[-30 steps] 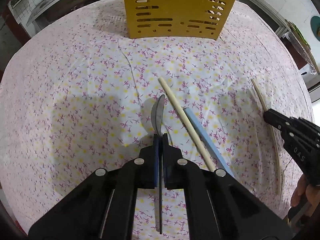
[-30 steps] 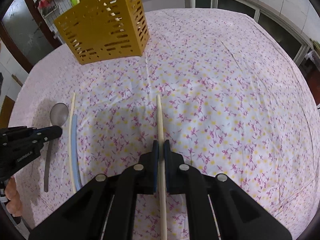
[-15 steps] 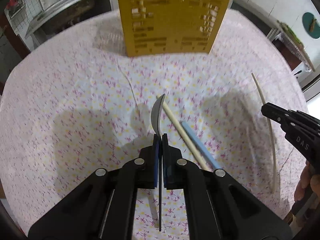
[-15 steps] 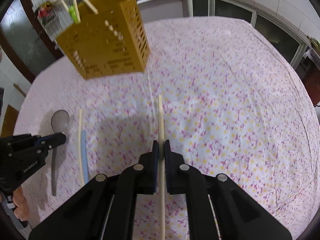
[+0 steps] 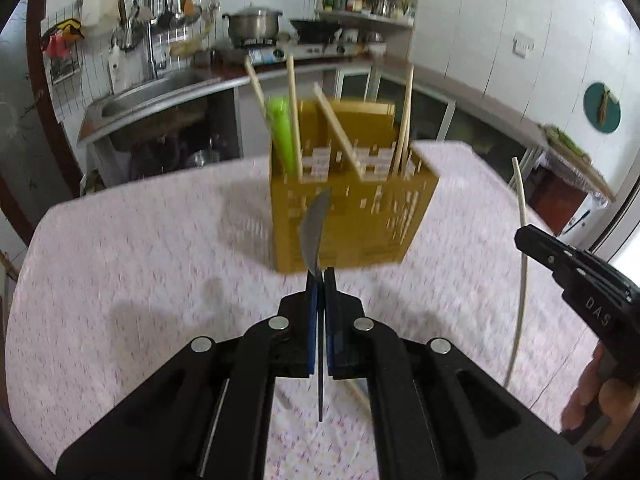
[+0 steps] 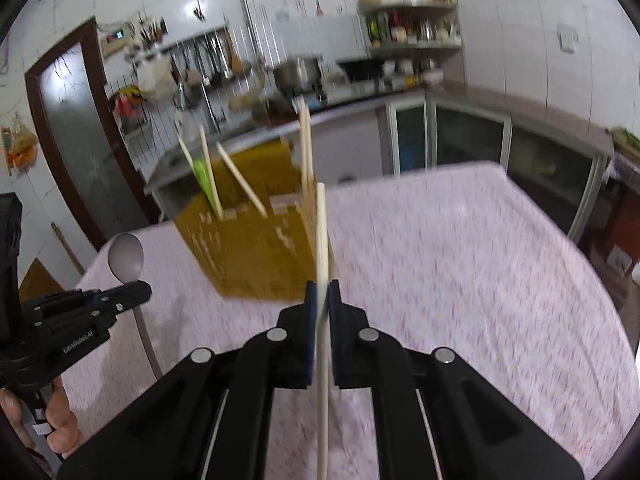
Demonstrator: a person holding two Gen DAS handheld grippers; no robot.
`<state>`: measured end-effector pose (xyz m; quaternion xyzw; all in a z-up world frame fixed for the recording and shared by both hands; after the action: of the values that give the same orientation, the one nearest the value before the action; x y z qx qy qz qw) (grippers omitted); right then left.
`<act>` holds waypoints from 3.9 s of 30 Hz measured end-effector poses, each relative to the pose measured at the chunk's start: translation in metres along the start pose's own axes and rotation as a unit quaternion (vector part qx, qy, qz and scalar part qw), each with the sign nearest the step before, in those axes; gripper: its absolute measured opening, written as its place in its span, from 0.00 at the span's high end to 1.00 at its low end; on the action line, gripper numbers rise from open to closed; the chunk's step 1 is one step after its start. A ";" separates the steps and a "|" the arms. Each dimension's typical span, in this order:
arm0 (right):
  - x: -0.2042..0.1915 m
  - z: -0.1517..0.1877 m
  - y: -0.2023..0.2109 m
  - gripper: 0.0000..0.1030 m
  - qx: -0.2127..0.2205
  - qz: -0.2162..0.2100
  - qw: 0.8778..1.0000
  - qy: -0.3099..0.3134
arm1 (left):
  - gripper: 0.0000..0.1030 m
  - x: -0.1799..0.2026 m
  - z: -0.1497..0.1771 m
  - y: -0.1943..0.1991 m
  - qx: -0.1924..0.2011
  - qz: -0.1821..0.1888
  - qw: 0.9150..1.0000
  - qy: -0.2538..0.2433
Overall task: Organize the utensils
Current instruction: 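Carry the metal spoon and chopstick to the yellow caddy and release both inside, then grasp the light-blue plastic spoon by its handle with the right tool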
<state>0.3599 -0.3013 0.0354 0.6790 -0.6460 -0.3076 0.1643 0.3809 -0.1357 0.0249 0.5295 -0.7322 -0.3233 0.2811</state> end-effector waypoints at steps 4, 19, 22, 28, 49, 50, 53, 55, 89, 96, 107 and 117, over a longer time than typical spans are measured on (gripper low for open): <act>-0.008 -0.043 0.012 0.94 0.060 -0.004 0.998 0.001 | 0.98 0.008 -0.036 0.017 0.039 -0.004 0.999 -0.008; -0.029 -0.171 -0.013 0.94 0.231 -0.020 0.973 0.013 | 0.98 0.004 -0.163 0.031 0.219 -0.001 0.976 -0.025; -0.036 -0.169 -0.029 0.94 0.236 -0.027 0.971 0.026 | 0.98 -0.002 -0.158 -0.003 0.204 0.011 0.979 -0.016; -0.027 -0.126 -0.079 0.94 0.192 -0.028 0.980 0.029 | 0.98 -0.010 -0.128 -0.062 0.153 0.019 0.988 -0.007; -0.012 -0.049 -0.050 0.54 0.051 -0.010 0.998 0.027 | 0.13 -0.047 -0.068 -0.011 0.034 -0.008 0.997 0.068; -0.012 -0.044 -0.049 0.53 0.044 -0.007 0.999 0.029 | 0.09 -0.050 -0.062 -0.007 0.031 -0.014 0.997 0.064; -0.012 -0.014 -0.049 0.50 0.000 0.004 0.999 0.042 | 0.07 -0.060 -0.037 -0.001 0.014 -0.036 0.998 0.055; -0.014 0.005 -0.050 0.50 -0.027 0.007 0.999 0.045 | 0.07 -0.067 -0.016 -0.003 -0.004 -0.039 0.998 0.056; -0.066 0.154 -0.062 0.54 -0.231 -0.033 0.969 0.081 | 0.05 -0.125 0.149 -0.024 -0.122 -0.060 0.987 0.084; -0.066 0.156 -0.066 0.54 -0.241 -0.025 0.966 0.095 | 0.05 -0.123 0.149 -0.027 -0.123 -0.055 0.987 0.085; -0.064 0.151 -0.076 0.79 -0.266 0.011 0.955 0.126 | 0.05 -0.122 0.151 -0.031 -0.133 -0.057 0.986 0.088; -0.058 0.145 -0.086 0.93 -0.300 0.013 0.948 0.106 | 0.05 -0.114 0.144 -0.030 -0.148 -0.052 0.983 0.098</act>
<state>0.3367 -0.2098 -0.1155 0.6187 -0.5111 -0.4117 0.4318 0.3219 -0.0086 -0.0971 0.5488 -0.6166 -0.3884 0.4096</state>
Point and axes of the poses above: each gripper's, at about its wrist camera, not at the fingertips, and y roughly against the way its jaws point, x to its right, z to its underside, the point moved 9 cm from there along -y, roughly the way its jaws point, and after that the axes turned 6 degrees about -x, right-handed, at the moved point
